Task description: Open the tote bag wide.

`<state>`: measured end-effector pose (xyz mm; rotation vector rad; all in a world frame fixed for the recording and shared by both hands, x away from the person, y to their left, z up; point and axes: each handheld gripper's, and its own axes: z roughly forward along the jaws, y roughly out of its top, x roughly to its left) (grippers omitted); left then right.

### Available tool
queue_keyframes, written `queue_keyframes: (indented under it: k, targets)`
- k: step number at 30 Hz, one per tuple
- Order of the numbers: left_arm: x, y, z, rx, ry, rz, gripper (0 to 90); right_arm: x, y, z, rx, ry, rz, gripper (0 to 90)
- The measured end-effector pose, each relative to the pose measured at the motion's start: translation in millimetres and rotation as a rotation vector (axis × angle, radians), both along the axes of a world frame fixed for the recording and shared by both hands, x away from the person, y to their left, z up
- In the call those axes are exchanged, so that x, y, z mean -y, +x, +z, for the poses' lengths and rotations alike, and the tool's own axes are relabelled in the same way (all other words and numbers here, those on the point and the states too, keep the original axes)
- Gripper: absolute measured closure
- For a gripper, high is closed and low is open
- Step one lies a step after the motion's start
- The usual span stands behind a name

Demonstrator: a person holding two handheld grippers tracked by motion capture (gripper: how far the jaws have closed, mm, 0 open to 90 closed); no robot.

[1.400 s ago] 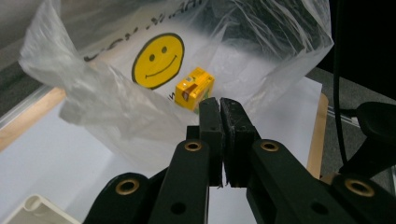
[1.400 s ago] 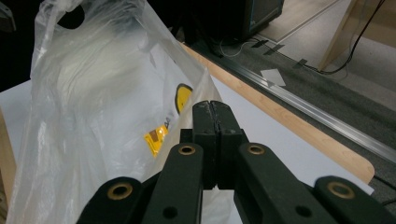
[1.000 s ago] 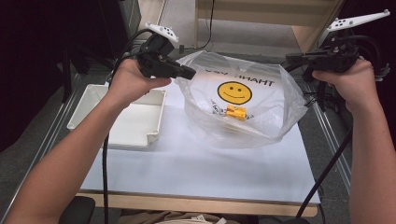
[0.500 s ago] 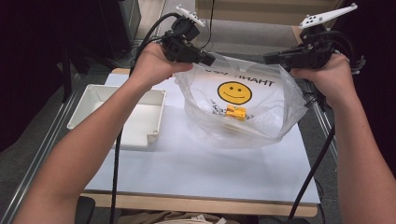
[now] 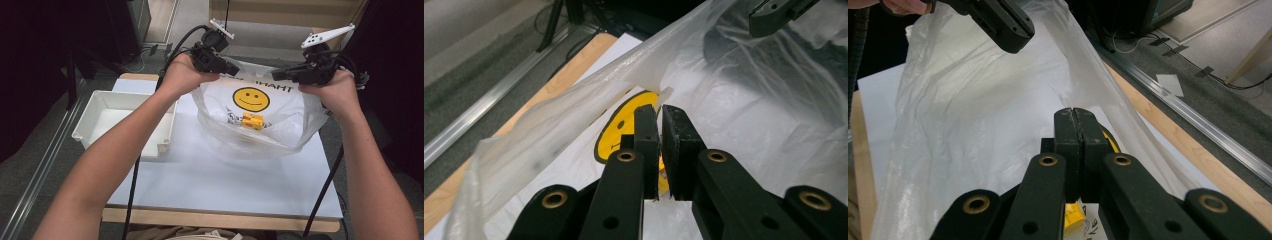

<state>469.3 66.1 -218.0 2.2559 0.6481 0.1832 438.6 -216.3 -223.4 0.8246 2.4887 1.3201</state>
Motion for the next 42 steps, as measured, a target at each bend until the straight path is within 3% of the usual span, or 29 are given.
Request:
queue_keyframes:
  k: [12,25,36,42]
  targets:
    - [6.1,7.0,-26.8,-0.009,0.02,0.035,84.7,1.8,7.4,-25.7,-0.016,-0.021,-0.048,90.0]
    - [0.1,16.0,-54.8,-0.029,-0.007,0.091,84.6,11.8,12.3,-50.0,-0.019,0.007,-0.111,90.0]
    - [-3.0,20.7,-79.4,-0.049,-0.008,0.131,84.5,14.0,14.5,-67.2,-0.025,0.021,-0.121,89.8]
    - [-2.2,23.1,-85.5,-0.047,0.005,0.135,84.2,14.8,17.3,-77.7,-0.041,0.025,-0.142,89.9]
